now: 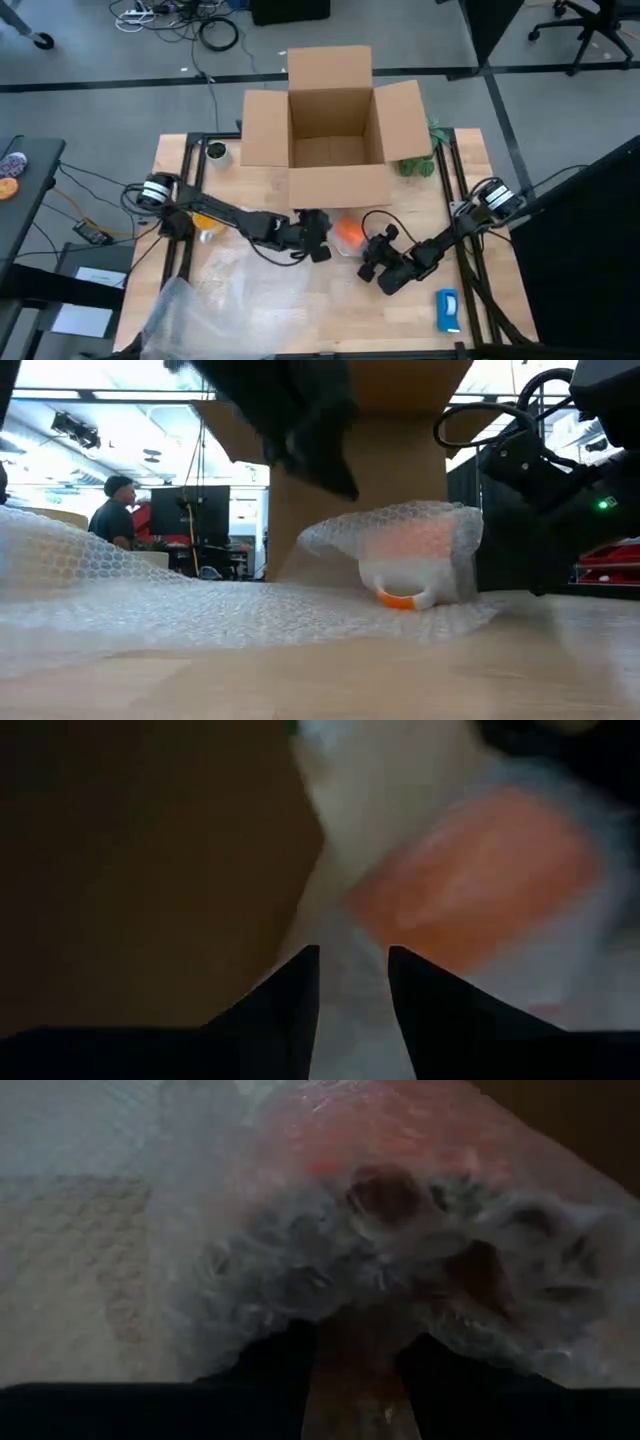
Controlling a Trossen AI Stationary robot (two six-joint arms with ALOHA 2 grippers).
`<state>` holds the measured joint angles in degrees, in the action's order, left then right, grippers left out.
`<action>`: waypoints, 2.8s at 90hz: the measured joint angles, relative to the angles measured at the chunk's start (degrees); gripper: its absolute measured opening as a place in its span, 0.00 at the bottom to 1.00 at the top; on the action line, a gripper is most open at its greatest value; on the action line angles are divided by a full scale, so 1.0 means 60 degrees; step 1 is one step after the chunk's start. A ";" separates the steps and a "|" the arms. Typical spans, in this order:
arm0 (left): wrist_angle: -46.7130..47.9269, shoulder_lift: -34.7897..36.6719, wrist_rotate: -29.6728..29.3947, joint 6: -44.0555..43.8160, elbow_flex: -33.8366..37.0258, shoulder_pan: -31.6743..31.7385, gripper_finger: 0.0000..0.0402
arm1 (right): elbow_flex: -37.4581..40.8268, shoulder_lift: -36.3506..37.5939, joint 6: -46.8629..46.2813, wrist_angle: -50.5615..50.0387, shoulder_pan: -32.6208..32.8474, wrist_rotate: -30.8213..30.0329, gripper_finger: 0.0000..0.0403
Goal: Wrap mug
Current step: Wrap the orange mug with the bubble wrap
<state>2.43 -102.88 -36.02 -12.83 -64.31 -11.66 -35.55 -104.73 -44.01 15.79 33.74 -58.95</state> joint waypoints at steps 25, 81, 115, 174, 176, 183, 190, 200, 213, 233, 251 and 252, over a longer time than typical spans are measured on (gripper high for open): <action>-0.3320 -0.1436 0.0184 -0.0189 0.0830 0.0328 0.27 | 0.0007 -0.0015 0.0284 0.0549 -0.0058 0.0002 0.29; -0.3668 -0.1674 0.0339 -0.0152 0.0848 0.0321 0.27 | 0.0029 0.0123 0.2309 0.0836 -0.0783 -0.0207 0.29; -0.3293 -0.1761 0.0998 -0.0152 0.0881 0.0270 0.27 | 0.0000 0.2315 0.1762 -0.2002 -0.0016 0.0930 0.29; -0.3362 -0.1727 0.0876 -0.0152 0.0866 0.0296 0.27 | 0.0004 0.4452 -0.0066 -0.5168 0.0823 0.2990 0.29; -0.3362 -0.1722 0.0876 -0.0152 0.0866 0.0296 0.27 | 0.0004 0.4512 -0.0197 -0.5306 0.0859 0.3051 0.29; -0.3358 -0.1721 0.0876 -0.0152 0.0866 0.0299 0.27 | 0.0004 0.4641 -0.0652 -0.5650 0.0980 0.3161 0.29; -0.3357 -0.1717 0.0876 -0.0152 0.0866 0.0299 0.27 | 0.0004 0.4648 -0.1050 -0.5856 0.1054 0.3331 0.27; -0.3351 -0.1714 0.0876 -0.0152 0.0862 0.0299 0.27 | 0.0007 0.4436 -0.1637 -0.5825 0.1060 0.3228 0.15; -0.3351 -0.1703 0.0876 -0.0152 0.0862 0.0299 0.27 | 0.0011 0.3670 -0.1432 -0.4395 0.1066 0.2313 0.02; -0.3373 -0.1703 0.0876 -0.0152 0.0848 0.0303 0.27 | 0.0011 0.1483 -0.1604 -0.2827 0.0531 0.0644 0.00; -0.3477 -0.1703 0.1048 -0.0155 0.0848 0.0303 0.27 | 0.0011 0.0071 -0.0806 -0.0473 -0.0275 -0.0464 0.00; -0.3475 -0.1703 0.1050 -0.0155 0.0848 0.0303 0.27 | 0.0011 0.0021 -0.0715 -0.0356 -0.0310 -0.0471 0.00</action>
<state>-18.42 -113.10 -29.72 -13.76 -59.22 -9.85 -35.48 -104.60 -48.30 13.66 31.88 -61.78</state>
